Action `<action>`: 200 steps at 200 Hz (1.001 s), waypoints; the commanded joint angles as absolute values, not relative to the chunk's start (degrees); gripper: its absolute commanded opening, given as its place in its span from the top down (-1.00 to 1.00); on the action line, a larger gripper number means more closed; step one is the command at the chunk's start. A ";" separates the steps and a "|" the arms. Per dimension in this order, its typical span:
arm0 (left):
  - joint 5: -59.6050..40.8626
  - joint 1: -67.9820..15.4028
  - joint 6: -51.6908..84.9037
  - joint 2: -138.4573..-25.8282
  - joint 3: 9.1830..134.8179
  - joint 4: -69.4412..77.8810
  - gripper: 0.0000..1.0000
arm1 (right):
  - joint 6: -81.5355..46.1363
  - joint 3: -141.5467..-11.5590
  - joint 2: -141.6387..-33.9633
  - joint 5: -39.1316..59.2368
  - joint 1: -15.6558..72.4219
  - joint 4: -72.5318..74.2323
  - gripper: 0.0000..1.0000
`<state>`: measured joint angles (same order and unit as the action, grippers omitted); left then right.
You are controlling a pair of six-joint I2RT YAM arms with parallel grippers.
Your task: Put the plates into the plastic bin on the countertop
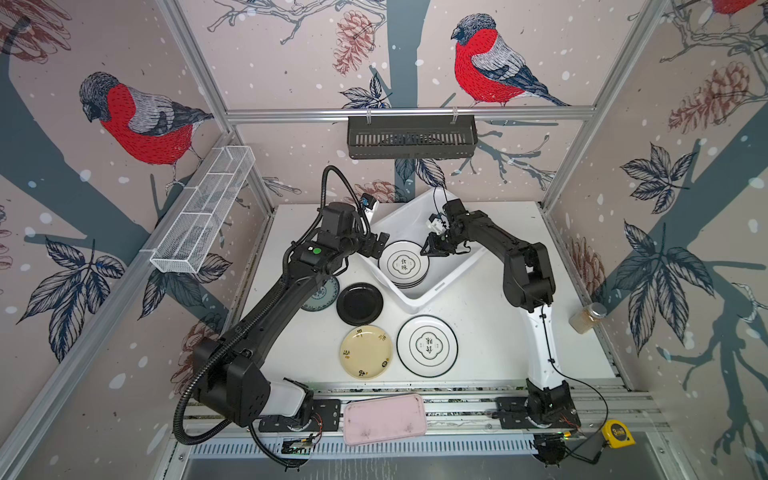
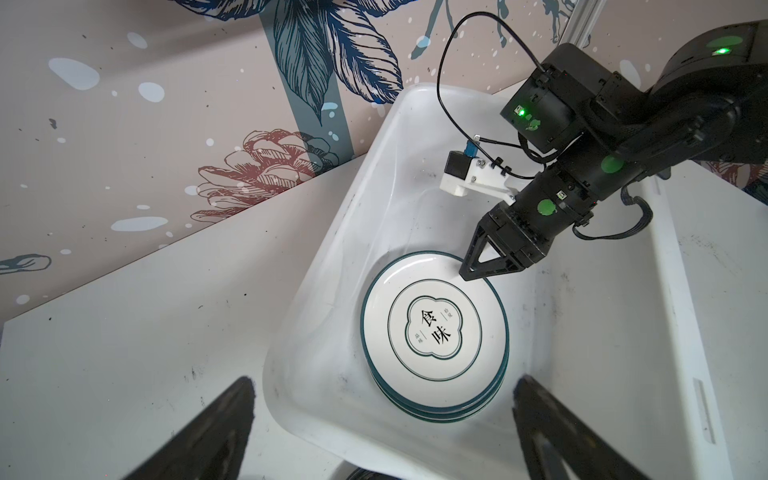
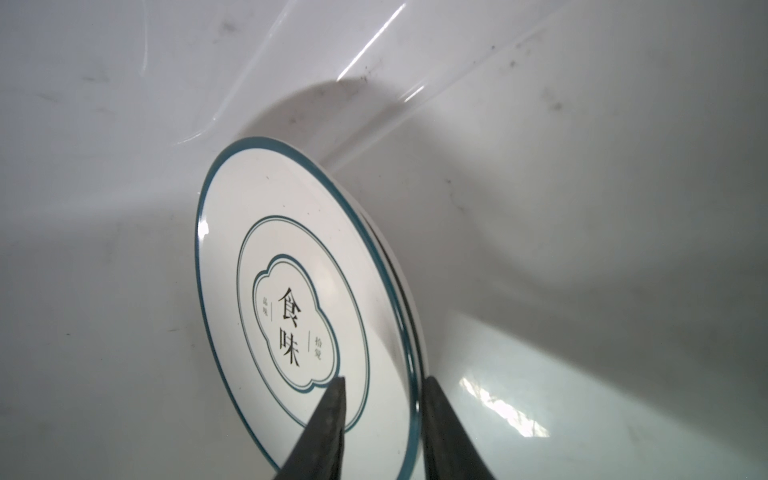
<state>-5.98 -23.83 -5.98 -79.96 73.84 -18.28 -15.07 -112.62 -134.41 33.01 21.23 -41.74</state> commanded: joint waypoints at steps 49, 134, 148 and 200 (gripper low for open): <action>-6.69 -23.73 -5.71 -79.86 73.69 -16.98 -0.92 | -13.33 -115.21 -135.85 30.94 22.83 -45.04 0.34; -6.91 -23.73 -5.71 -79.72 73.43 -16.96 -0.92 | -13.61 -115.66 -135.44 27.78 23.21 -45.61 0.30; -6.85 -23.73 -5.71 -79.72 73.30 -16.82 -0.93 | -13.67 -116.03 -135.44 27.06 23.29 -45.82 0.29; -6.92 -23.73 -5.54 -79.63 73.28 -16.60 -0.93 | -14.21 -116.27 -134.48 25.93 23.36 -45.00 0.29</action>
